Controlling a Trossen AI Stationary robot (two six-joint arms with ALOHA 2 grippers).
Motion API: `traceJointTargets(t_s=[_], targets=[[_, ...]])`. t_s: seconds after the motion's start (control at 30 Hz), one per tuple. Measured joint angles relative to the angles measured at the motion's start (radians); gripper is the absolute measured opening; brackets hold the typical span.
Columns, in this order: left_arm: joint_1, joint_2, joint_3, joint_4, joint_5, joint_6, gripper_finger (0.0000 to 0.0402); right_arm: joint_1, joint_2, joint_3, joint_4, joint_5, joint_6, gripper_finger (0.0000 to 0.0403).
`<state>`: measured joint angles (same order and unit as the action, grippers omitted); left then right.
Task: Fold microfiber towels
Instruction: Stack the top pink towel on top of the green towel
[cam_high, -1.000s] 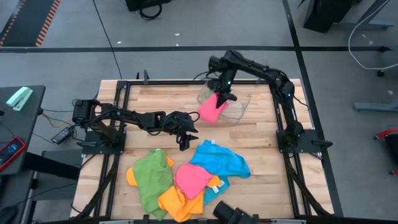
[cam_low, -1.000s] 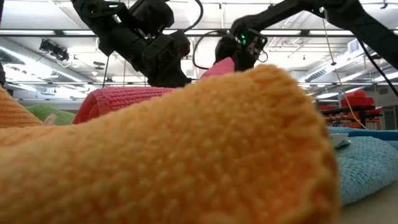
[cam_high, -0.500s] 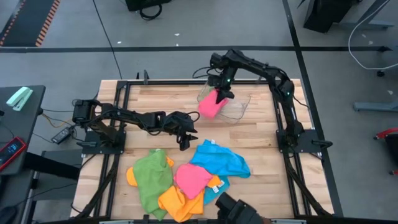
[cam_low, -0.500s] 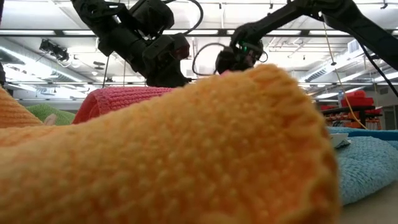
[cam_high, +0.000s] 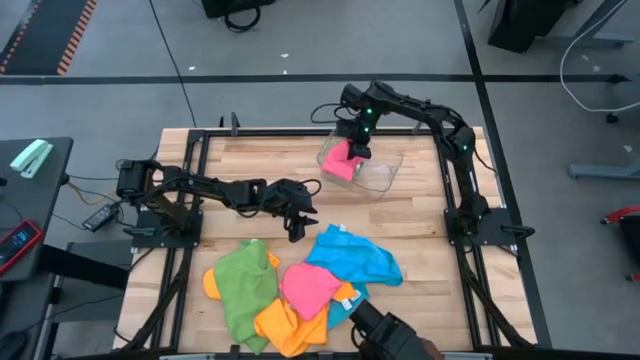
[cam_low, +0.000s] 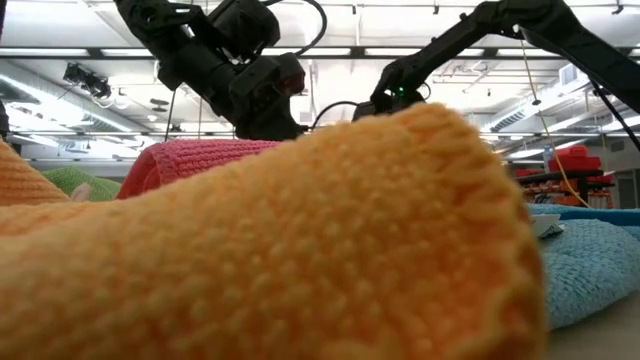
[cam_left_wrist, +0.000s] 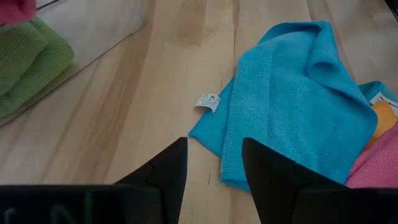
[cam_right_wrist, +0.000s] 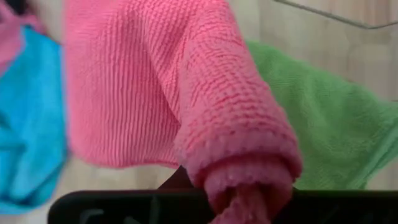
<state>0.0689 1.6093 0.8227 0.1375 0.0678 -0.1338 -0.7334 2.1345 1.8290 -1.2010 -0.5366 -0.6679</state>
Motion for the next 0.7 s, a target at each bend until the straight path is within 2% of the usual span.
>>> traceJointTargets(t_s=[0.33, 0.57, 0.7], targets=[[0.0, 0.0, 0.0, 0.0, 0.0, 0.014, 0.0162, 0.048, 0.0, -0.022, 0.11, 0.141, 0.061, 0.0019], [0.0, 0.0, 0.0, 0.0, 0.0, 0.014, 0.0162, 0.058, 0.0, -0.021, 0.111, 0.242, 0.122, 0.0019], [0.0, 0.0, 0.0, 0.0, 0.0, 0.01, 0.0162, 0.061, -0.001, -0.036, 0.138, 0.256, 0.144, 0.0019]])
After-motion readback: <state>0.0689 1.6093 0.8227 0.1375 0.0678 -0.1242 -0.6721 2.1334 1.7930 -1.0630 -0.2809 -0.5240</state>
